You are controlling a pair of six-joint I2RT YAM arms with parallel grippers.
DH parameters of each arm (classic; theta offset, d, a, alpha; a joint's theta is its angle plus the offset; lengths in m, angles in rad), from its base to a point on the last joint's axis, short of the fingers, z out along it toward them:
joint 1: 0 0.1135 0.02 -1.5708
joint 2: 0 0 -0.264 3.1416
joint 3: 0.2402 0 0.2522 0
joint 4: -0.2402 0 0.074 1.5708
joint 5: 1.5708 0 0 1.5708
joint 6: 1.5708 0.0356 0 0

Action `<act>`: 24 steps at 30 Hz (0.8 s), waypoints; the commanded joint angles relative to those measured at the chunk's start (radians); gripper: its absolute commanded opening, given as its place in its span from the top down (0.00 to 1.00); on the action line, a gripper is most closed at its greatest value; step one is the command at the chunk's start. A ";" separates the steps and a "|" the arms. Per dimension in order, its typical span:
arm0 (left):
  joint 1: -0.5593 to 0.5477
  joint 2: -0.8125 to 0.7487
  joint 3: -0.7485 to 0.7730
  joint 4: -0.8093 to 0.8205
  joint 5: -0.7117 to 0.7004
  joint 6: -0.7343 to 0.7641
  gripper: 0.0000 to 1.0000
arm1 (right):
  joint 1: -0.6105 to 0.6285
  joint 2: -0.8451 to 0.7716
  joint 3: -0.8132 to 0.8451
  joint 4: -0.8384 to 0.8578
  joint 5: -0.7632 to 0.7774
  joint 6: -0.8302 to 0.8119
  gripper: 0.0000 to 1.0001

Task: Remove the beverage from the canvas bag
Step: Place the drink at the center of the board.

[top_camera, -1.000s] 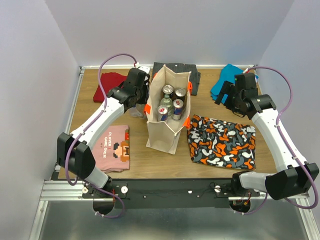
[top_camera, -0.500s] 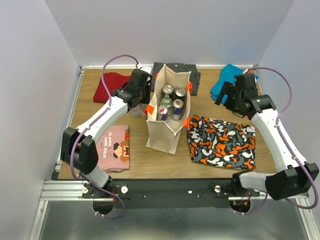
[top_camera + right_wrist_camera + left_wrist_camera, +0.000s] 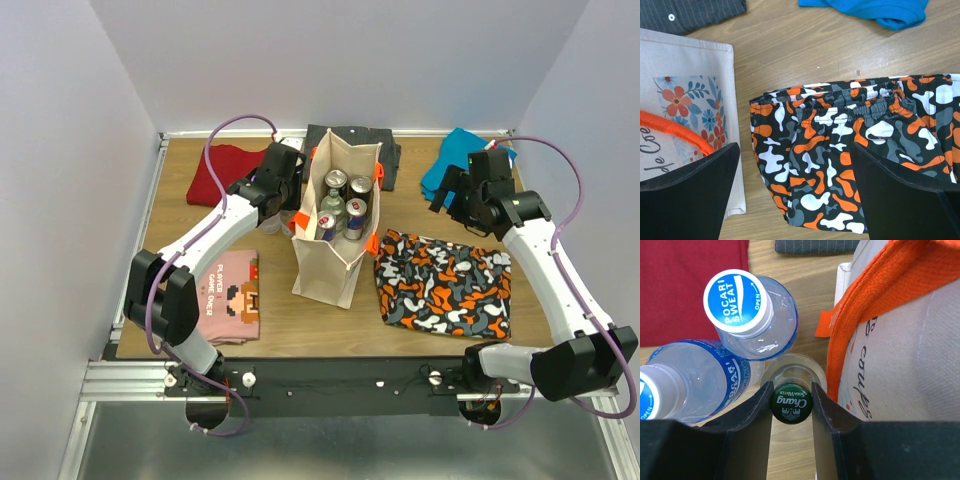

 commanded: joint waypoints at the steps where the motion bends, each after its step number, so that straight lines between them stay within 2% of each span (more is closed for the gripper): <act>1: 0.007 -0.011 0.015 0.120 -0.065 -0.014 1.00 | -0.008 -0.019 -0.013 0.006 0.013 -0.010 0.00; 15: 0.005 0.000 0.040 0.099 -0.093 -0.014 0.93 | -0.008 -0.025 -0.021 0.009 0.010 -0.010 0.00; 19: 0.007 -0.001 0.038 0.097 -0.099 -0.021 0.81 | -0.008 -0.025 -0.022 0.011 0.010 -0.010 0.00; 20: 0.007 -0.004 0.037 0.097 -0.099 -0.021 0.87 | -0.008 -0.025 -0.022 0.011 0.010 -0.010 0.00; 22: 0.007 -0.004 0.034 0.099 -0.101 -0.021 0.88 | -0.008 -0.025 -0.022 0.011 0.010 -0.010 0.00; 24: 0.007 -0.004 0.032 0.097 -0.101 -0.021 0.82 | -0.009 -0.025 -0.022 0.011 0.010 -0.010 0.00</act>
